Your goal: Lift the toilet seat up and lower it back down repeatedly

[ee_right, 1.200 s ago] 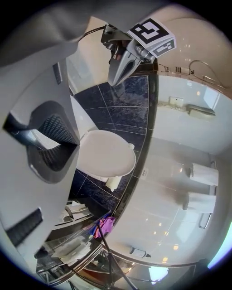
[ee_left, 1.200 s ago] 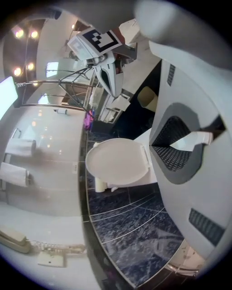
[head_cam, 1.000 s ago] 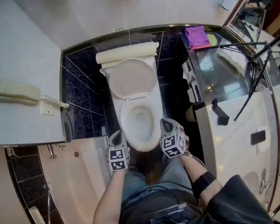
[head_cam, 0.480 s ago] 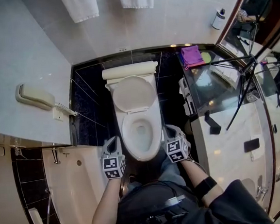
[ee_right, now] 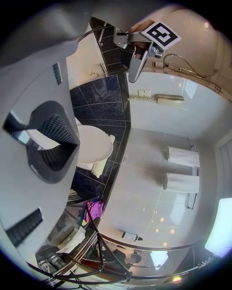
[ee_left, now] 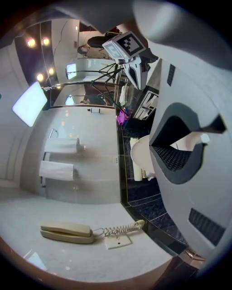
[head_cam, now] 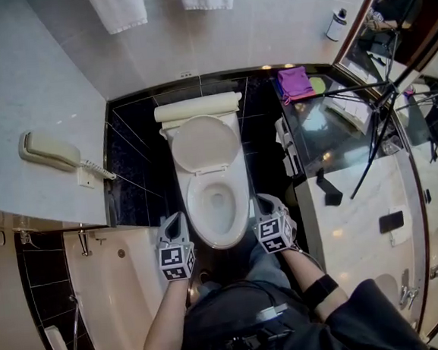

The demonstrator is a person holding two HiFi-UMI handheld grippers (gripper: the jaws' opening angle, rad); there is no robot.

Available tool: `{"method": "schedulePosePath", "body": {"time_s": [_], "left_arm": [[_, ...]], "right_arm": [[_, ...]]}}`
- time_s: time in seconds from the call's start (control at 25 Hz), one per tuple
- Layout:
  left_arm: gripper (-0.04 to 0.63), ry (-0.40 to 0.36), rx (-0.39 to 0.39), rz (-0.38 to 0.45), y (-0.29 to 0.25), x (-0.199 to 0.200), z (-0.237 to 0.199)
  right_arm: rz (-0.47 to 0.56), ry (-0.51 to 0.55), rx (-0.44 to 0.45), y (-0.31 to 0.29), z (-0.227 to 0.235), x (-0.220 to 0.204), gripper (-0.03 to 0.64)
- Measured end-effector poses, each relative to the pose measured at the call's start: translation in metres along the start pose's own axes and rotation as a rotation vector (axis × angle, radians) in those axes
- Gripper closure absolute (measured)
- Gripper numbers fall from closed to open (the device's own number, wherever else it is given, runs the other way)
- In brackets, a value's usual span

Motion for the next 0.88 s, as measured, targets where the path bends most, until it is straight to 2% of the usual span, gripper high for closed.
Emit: {"method": "schedulePosePath", "body": {"time_s": [0.28, 0.48, 0.64, 0.88], "left_arm": [[0.601, -0.013, -0.008, 0.000, -0.010, 0.000, 0.000], [0.600, -0.022, -0.017, 0.003, -0.018, 0.000, 0.000], [0.600, -0.026, -0.020, 0.000, -0.027, -0.004, -0.001], [0.600, -0.057, -0.039, -0.024, -0.042, -0.026, 0.003]], "right_arm": [[0.012, 0.001, -0.023, -0.009, 0.010, 0.006, 0.595], [-0.009, -0.049, -0.021, -0.018, 0.021, 0.005, 0.584], [-0.070, -0.103, -0.001, -0.030, 0.027, -0.006, 0.520], [-0.174, -0.167, 0.044, -0.053, 0.014, -0.063, 0.414]]}}
Point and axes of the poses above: the fingertips, and each gripper's own axes: y backward along the fingers, z to its right, x out of its top, the point moved 10 cm from there along y, backward along the fingers, and after that the axes turned 5 degrees about -x, right-handed, at the moved point
